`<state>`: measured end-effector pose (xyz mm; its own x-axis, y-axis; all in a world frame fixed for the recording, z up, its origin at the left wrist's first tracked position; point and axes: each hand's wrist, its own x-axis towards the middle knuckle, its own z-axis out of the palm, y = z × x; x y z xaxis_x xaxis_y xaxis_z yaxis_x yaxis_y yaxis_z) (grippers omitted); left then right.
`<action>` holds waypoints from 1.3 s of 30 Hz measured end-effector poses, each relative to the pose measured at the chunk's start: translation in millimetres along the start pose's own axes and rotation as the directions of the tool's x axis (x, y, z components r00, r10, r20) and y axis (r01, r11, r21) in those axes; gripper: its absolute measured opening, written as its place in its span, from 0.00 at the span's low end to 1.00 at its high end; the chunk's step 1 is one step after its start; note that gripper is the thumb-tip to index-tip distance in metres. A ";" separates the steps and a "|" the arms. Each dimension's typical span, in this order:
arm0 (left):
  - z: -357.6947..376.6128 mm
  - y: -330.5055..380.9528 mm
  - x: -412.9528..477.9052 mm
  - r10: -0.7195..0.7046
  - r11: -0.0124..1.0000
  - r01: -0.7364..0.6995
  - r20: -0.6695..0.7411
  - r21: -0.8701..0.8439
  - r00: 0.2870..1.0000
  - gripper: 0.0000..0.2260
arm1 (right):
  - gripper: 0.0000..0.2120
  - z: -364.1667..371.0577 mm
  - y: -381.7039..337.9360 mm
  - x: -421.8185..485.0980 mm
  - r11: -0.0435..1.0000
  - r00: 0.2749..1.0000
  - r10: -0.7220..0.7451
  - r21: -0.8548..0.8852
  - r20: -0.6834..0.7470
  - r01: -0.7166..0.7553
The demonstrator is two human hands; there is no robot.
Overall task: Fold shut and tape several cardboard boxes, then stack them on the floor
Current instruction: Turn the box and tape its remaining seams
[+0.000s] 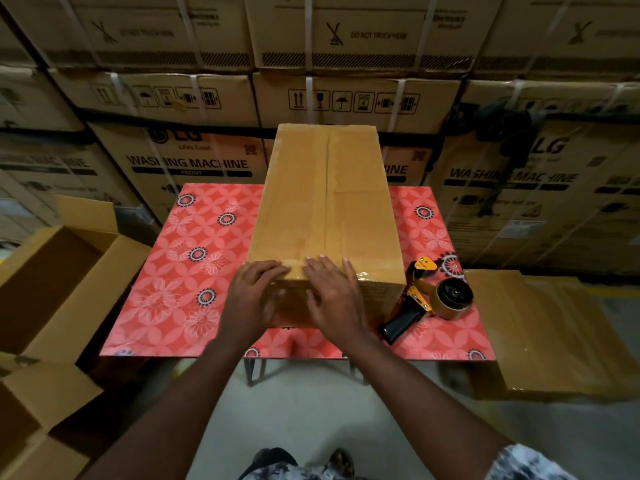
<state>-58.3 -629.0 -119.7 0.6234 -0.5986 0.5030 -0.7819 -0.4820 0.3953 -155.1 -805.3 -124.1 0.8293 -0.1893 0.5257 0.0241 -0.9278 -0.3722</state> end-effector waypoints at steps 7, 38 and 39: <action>1.3 5.9 3.5 -0.058 0.998 0.057 -0.050 -0.038 0.997 0.13 | 0.17 11.5 -9.4 7.7 1.000 0.999 -0.003 0.022 -0.039 0.004; -8.7 -4.5 -20.1 -0.516 0.681 0.447 0.053 -0.580 0.855 0.27 | 0.21 31.3 -42.9 26.7 0.998 0.998 0.059 -0.009 0.003 -0.059; -7.8 -1.0 -21.4 -0.567 0.619 0.479 0.069 -0.622 0.821 0.28 | 0.19 31.6 -49.0 31.8 0.991 0.991 0.130 0.035 0.005 -0.130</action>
<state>-70.9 -610.7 -124.8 0.9553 -0.2625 0.1360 -0.1887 -0.1872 0.9640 -112.3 -755.7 -113.3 0.8280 -0.3071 0.4691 -0.0646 -0.8833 -0.4643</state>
